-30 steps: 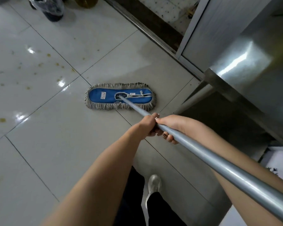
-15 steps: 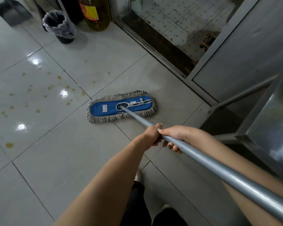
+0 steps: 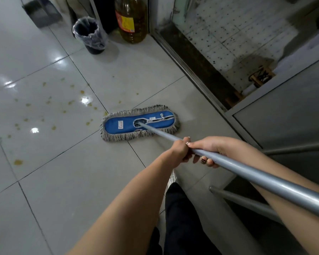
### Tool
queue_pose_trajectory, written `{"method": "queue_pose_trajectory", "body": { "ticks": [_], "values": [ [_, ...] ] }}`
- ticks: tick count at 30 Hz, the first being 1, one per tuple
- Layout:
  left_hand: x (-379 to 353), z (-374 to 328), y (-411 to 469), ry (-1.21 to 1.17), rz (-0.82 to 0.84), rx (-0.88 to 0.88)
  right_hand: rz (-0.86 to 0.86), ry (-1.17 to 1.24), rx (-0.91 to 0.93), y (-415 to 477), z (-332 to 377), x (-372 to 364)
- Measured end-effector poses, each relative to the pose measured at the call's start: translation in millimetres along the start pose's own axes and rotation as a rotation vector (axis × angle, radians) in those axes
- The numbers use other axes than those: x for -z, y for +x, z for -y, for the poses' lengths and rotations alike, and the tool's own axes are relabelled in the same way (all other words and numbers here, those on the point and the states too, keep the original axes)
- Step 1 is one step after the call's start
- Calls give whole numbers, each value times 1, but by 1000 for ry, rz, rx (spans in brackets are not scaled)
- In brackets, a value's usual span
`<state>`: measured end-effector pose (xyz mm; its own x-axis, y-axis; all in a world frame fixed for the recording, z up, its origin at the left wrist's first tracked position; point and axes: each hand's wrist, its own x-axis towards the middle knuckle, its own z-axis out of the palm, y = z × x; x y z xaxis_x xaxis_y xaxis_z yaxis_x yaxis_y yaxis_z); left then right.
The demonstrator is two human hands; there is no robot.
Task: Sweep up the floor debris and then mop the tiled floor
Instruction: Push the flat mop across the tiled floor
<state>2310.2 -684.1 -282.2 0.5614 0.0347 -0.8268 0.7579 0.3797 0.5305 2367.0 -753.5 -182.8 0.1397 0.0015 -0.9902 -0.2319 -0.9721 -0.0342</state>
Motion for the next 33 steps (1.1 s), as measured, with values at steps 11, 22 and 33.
{"method": "queue_pose_trajectory", "body": {
  "ticks": [11,22,33],
  "values": [
    [-9,-108,58,-139,-46,62,109,-88,18,0,72,120],
    [59,-209,74,-435,-95,30,166,-209,19,-21,210,182],
    [160,-315,95,-638,-109,107,-10,-24,681,-36,341,225]
  ]
}}
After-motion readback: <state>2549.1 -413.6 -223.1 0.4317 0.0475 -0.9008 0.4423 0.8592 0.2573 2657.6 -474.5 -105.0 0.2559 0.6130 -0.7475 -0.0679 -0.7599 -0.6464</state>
